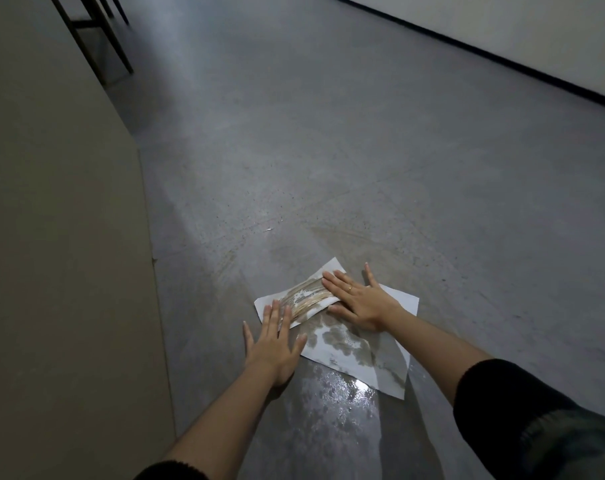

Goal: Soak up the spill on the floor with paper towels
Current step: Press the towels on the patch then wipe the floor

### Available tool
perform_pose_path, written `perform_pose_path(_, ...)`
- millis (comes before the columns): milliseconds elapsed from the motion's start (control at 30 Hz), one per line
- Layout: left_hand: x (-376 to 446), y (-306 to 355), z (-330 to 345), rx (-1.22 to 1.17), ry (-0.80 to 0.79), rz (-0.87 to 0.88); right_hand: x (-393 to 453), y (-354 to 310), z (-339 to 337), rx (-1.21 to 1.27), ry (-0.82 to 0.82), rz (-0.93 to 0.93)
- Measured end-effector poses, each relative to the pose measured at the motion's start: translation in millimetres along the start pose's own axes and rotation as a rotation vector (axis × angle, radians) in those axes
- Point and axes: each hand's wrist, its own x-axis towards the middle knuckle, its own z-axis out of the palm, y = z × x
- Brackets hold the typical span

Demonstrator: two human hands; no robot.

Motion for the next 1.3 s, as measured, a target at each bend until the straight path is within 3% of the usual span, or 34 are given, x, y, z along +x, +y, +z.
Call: perform_pose_path(1300,-68,24,46,0.075,0.010,0.206,-113,-12,31,0.065,-0.016,0.054)
